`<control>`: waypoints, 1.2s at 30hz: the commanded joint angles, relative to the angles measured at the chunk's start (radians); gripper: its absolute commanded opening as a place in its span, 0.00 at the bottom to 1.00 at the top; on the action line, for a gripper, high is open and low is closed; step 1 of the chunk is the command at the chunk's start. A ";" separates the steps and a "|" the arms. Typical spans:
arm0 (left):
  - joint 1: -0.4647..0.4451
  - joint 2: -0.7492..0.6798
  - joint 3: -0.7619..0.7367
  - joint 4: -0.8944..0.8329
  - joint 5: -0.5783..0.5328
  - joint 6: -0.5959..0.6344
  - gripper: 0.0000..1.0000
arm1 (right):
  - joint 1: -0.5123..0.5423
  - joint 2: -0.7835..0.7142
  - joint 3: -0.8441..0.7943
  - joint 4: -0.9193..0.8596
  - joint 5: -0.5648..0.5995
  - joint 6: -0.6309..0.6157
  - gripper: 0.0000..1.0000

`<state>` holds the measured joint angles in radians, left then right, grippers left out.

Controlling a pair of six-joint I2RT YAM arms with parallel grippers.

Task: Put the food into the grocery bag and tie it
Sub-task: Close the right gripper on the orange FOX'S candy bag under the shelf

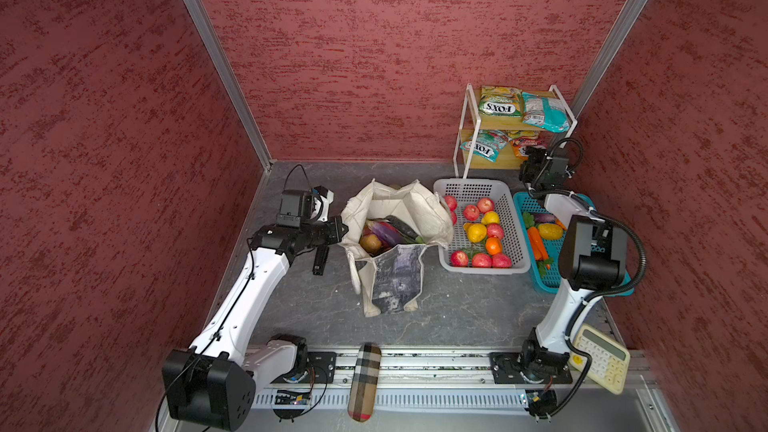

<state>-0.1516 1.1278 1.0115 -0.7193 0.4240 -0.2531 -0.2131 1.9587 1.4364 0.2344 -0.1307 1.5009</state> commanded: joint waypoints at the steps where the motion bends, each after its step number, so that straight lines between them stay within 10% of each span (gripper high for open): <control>1: 0.003 0.006 0.029 -0.002 -0.005 0.021 0.00 | -0.005 0.042 0.044 0.019 -0.009 0.019 0.66; 11: 0.004 0.009 0.030 -0.002 -0.004 0.021 0.00 | -0.001 0.111 0.080 0.044 0.006 0.049 0.54; 25: 0.007 0.012 0.028 -0.004 -0.004 0.021 0.00 | 0.011 0.118 0.016 0.160 0.074 0.096 0.00; 36: 0.007 0.006 0.027 -0.001 -0.007 0.021 0.00 | 0.037 -0.062 -0.001 0.116 0.200 0.027 0.00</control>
<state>-0.1509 1.1343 1.0119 -0.7212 0.4232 -0.2531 -0.1856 1.9957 1.4364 0.3504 -0.0120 1.5581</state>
